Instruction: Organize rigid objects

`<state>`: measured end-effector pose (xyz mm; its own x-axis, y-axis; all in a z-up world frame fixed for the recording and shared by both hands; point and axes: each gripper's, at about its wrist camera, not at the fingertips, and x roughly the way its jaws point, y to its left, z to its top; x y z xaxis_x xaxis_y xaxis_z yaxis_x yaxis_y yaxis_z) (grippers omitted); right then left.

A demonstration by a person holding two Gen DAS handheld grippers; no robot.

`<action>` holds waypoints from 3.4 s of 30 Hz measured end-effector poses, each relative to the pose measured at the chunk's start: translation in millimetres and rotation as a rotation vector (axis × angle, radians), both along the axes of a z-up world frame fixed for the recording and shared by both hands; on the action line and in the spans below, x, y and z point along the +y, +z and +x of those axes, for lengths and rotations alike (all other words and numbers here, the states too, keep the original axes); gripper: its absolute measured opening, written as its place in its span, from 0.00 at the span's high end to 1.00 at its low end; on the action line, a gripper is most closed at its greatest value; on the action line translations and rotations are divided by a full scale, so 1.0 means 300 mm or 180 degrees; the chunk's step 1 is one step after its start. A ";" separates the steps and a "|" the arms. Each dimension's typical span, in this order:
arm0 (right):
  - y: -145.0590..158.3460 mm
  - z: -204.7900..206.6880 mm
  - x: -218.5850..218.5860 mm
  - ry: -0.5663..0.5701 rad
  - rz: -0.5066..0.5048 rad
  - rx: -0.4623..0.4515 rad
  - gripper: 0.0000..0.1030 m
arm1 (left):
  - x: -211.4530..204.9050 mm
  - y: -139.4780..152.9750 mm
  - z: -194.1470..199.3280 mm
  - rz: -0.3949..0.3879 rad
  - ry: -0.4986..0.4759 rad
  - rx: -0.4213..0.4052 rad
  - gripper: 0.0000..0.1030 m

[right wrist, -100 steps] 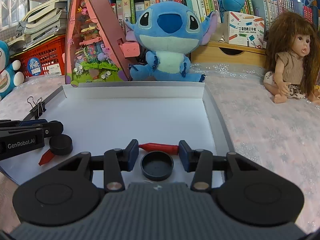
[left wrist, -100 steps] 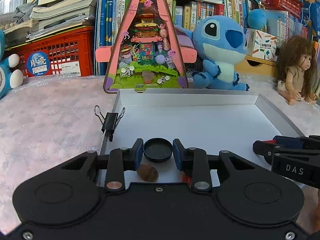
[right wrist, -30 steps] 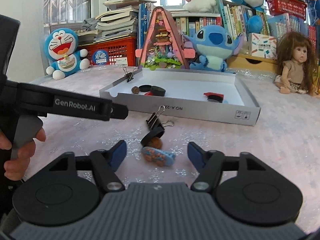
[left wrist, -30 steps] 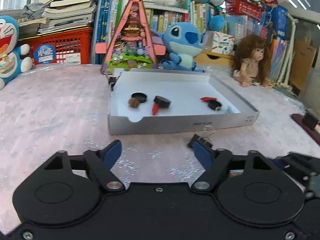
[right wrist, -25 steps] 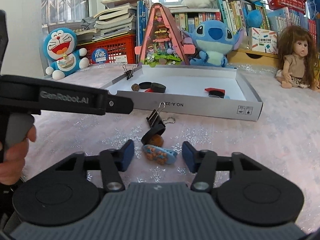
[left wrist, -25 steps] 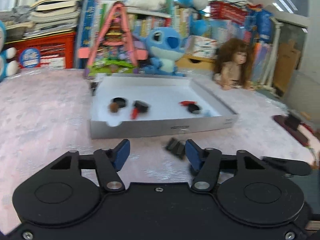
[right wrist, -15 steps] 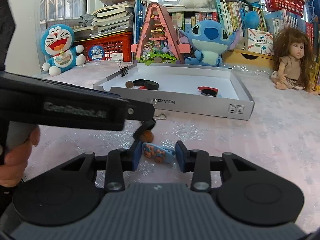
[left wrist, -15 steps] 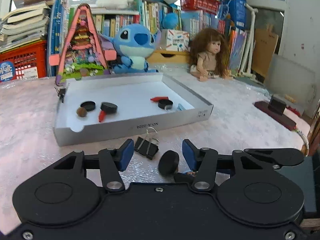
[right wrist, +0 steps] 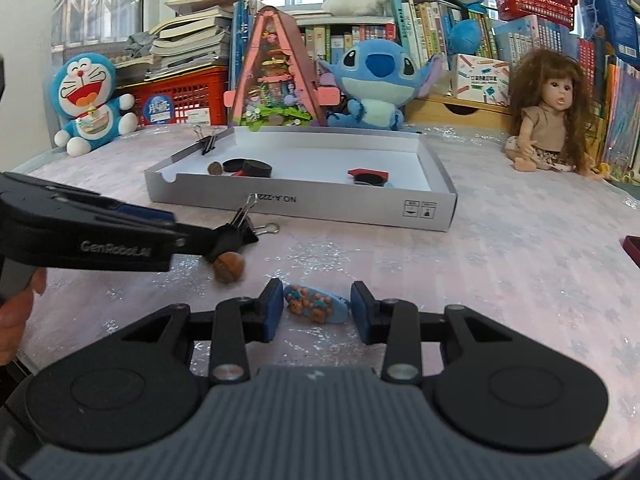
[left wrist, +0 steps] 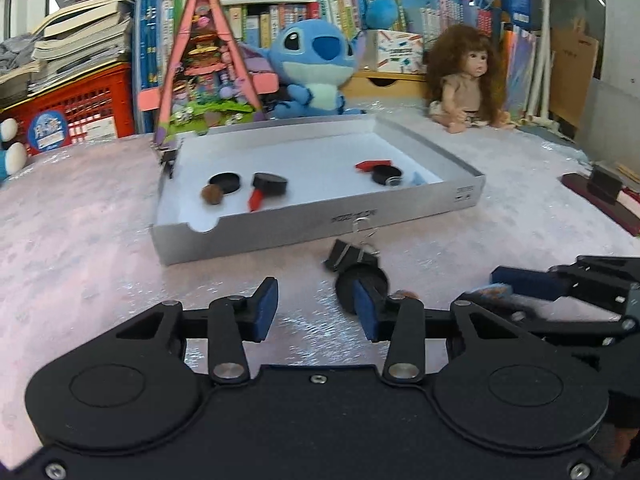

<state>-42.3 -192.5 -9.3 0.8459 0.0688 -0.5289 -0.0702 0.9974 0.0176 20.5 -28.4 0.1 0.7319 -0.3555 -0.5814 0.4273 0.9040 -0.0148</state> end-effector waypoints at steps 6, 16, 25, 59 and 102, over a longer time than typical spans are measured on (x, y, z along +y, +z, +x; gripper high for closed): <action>0.000 0.005 -0.014 -0.0119 -0.0004 0.0005 0.58 | 0.014 -0.002 -0.001 0.0026 0.0037 -0.0017 0.61; -0.004 0.013 -0.040 -0.0262 0.0039 0.0013 0.55 | -0.019 -0.012 -0.034 0.0232 -0.0055 -0.0124 0.59; -0.005 0.013 -0.047 -0.0304 0.0062 0.0004 0.55 | 0.024 -0.015 -0.009 0.0442 0.0298 -0.0146 0.59; 0.001 0.001 -0.049 -0.0345 0.0091 -0.0033 0.53 | 0.037 0.010 -0.104 0.0266 0.0081 -0.0387 0.51; 0.063 0.042 -0.034 -0.0566 0.0195 -0.0344 0.63 | 0.032 0.083 0.003 -0.0108 0.0279 -0.0427 0.72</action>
